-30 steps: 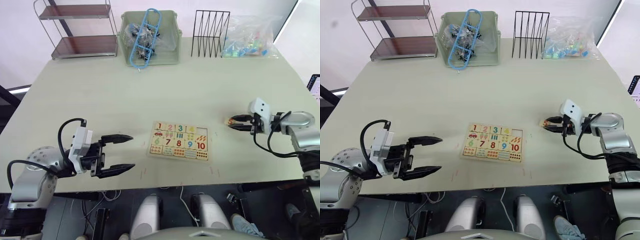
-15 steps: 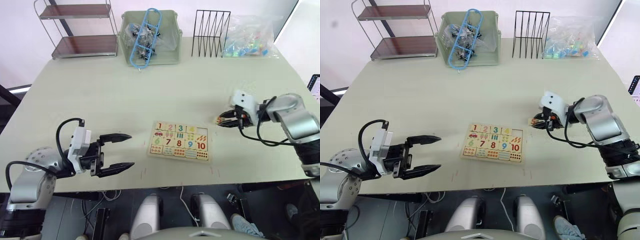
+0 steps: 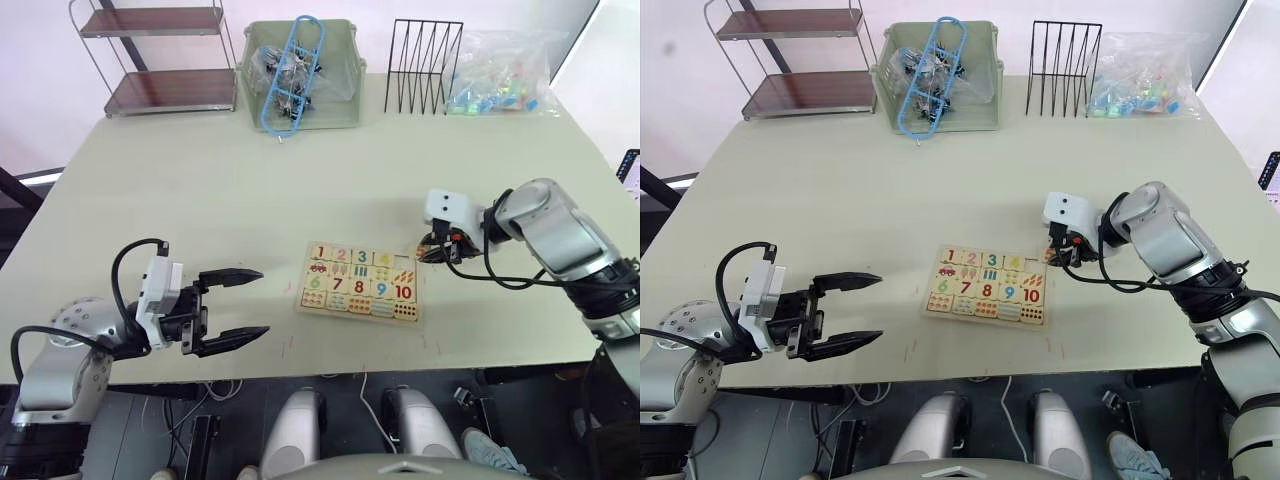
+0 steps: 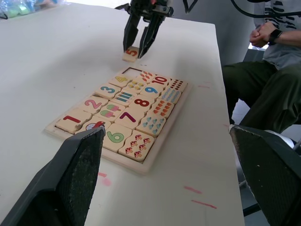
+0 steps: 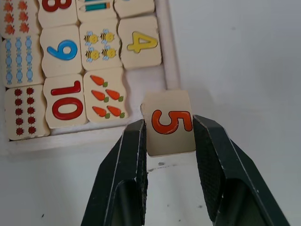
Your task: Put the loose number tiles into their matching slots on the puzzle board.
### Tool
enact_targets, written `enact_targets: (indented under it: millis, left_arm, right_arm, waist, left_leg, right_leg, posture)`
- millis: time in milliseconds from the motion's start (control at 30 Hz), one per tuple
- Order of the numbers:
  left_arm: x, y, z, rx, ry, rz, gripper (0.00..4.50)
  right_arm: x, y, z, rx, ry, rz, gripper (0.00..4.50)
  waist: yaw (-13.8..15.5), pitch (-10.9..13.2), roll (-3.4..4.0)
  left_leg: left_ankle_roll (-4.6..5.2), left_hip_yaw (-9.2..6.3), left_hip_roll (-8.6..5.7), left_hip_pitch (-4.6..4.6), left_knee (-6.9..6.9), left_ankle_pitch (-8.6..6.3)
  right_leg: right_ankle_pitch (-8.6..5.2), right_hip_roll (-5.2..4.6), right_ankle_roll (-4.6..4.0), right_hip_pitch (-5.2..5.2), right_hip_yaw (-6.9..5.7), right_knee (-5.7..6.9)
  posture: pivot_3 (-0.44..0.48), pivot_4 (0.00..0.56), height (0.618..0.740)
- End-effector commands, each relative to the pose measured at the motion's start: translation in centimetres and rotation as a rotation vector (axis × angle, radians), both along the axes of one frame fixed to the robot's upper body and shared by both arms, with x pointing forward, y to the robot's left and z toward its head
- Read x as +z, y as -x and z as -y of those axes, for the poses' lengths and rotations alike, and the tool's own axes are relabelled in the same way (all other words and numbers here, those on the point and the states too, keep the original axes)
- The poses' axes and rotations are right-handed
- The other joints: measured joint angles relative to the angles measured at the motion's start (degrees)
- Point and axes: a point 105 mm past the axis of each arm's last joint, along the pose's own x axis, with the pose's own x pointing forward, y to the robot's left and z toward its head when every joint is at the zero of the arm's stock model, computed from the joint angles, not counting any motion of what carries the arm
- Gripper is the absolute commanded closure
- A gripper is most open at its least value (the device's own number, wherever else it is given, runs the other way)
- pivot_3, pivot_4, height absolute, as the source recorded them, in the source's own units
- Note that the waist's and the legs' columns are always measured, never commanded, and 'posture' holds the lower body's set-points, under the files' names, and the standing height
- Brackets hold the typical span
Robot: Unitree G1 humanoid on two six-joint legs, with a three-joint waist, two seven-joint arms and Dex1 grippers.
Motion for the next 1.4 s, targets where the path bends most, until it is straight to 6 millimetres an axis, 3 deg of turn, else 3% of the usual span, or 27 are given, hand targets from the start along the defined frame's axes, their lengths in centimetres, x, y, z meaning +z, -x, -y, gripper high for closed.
enact_targets:
  millis: [33, 500, 1400]
  left_arm:
    - [1.1, 0.2, 0.0, -0.009, -0.004, 0.051, 0.00]
    - [1.0, 0.4, 0.0, -0.007, -0.004, 0.044, 0.00]
    - [0.9, 0.5, 0.1, -0.009, -0.008, 0.041, 0.00]
  right_arm:
    - [1.1, 0.2, -0.8, 0.038, 0.003, 0.034, 3.61]
    - [0.3, -0.3, -2.3, 0.055, 0.014, 0.048, 3.61]
    - [-0.8, 0.0, -2.5, 0.076, 0.041, 0.021, 3.61]
  waist:
    - [-0.02, 0.00, 0.00]
    - [-0.07, 0.00, 0.00]
    - [-0.08, 0.00, 0.00]
  left_leg:
    - [0.00, 0.00, 0.00, 0.00, 0.00, 0.00]
    - [0.00, -0.02, 0.00, 0.00, 0.00, 0.00]
    - [0.00, -0.04, 0.00, 0.00, 0.00, 0.00]
  right_leg:
    - [0.00, 0.00, 0.00, 0.00, 0.00, 0.00]
    - [0.01, 0.01, 0.02, -0.01, -0.01, 0.01]
    - [-0.01, 0.00, -0.01, -0.01, -0.01, 0.01]
  posture:
    - [0.000, 0.150, 0.740]
    - [0.000, 0.150, 0.740]
    - [0.000, 0.150, 0.740]
